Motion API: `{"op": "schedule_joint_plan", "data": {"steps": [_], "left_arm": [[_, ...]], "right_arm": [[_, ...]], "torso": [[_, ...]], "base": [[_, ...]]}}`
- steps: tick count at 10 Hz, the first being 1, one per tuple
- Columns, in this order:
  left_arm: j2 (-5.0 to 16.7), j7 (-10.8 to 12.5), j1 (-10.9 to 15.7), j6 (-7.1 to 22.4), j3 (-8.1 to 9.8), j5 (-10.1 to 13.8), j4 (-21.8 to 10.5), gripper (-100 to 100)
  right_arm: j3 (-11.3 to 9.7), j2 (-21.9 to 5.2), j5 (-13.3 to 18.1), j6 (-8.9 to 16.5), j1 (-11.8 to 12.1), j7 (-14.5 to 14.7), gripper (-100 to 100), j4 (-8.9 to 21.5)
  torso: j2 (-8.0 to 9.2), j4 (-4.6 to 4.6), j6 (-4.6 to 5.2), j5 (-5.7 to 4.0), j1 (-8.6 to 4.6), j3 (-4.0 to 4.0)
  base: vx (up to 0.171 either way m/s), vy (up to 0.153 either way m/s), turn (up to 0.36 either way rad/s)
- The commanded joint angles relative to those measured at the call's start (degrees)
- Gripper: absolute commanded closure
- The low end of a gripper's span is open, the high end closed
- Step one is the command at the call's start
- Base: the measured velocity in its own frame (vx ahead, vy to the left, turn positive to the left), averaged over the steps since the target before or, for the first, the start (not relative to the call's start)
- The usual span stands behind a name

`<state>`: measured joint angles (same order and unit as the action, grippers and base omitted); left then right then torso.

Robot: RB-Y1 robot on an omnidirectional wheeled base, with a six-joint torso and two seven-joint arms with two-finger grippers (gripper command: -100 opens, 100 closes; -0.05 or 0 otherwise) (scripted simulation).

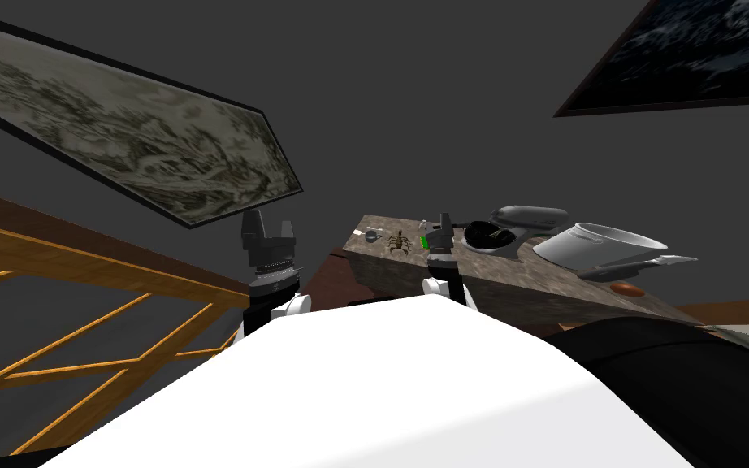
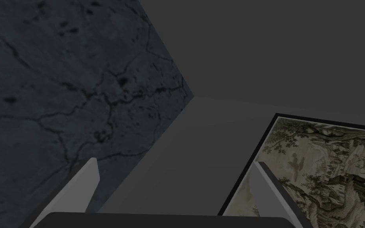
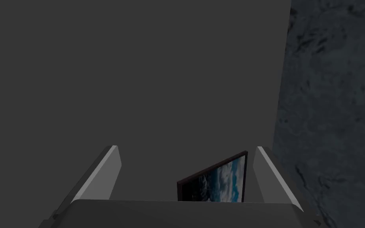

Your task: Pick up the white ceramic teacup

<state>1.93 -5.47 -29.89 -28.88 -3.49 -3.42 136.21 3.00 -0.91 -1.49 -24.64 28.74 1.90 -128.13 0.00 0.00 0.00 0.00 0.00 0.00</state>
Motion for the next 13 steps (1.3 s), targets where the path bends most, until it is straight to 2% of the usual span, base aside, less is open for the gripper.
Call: {"op": "schedule_joint_plan", "data": {"steps": [1, 6, 7, 9, 10, 11, 12, 13], "left_arm": [[0.0, 0.0, 0.0, 0.0, 0.0, 0.0, 0.0, 0], [0.0, 0.0, 0.0, 0.0, 0.0, 0.0, 0.0, 0], [0.0, 0.0, 0.0, 0.0, 0.0, 0.0, 0.0, 0], [0.0, 0.0, 0.0, 0.0, 0.0, 0.0, 0.0, 0], [0.0, 0.0, 0.0, 0.0, 0.0, 0.0, 0.0, 0], [0.0, 0.0, 0.0, 0.0, 0.0, 0.0, 0.0, 0], [0.0, 0.0, 0.0, 0.0, 0.0, 0.0, 0.0, 0], [0.0, 0.0, 0.0, 0.0, 0.0, 0.0, 0.0, 0]], "right_arm": [[-0.27, -1.62, 2.0, -0.71, -1.06, 0.73, -100, 1.11], [-1.39, -7.41, 10.26, -3.76, -6.11, 4.04, -100, 6.19], [-1.39, -7.41, 10.96, -3.76, -6.11, 4.04, -100, 6.19], [-1.9, -10.41, 14.8, -5.37, -9.12, 5.87, -100, 8.99], [-1.9, -10.41, 15.87, -5.37, -9.12, 5.87, -100, 8.99], [-2.17, -12.01, 17.91, -6.23, -10.78, 6.87, -100, 10.55], [-2.17, -12.01, 18.52, -6.23, -10.78, 6.87, -100, 10.55], [-2.44, -13.65, 20.77, -7.12, -12.55, 7.92, -100, 12.23]], "torso": [[0.0, 0.0, 0.0, 0.0, 0.0, 0.0], [0.11, 0.03, -0.01, -0.01, -0.04, 0.07], [0.12, 0.03, -0.01, -0.01, -0.05, 0.07], [0.08, 0.02, 0.0, -0.01, -0.04, 0.05], [0.11, 0.02, -0.01, -0.01, -0.04, 0.06], [0.11, 0.03, 0.01, -0.01, -0.04, 0.06], [0.1, 0.02, 0.0, -0.01, -0.05, 0.06], [0.09, 0.02, 0.01, -0.01, -0.04, 0.05]], "base": [[-0.011, 0.003, 0.019], [-0.032, -0.001, 0.029], [-0.027, -0.007, 0.012], [-0.031, -0.005, 0.034], [-0.032, -0.008, 0.018], [-0.031, -0.01, 0.024], [-0.026, -0.009, 0.02], [-0.028, -0.013, 0.047]]}}
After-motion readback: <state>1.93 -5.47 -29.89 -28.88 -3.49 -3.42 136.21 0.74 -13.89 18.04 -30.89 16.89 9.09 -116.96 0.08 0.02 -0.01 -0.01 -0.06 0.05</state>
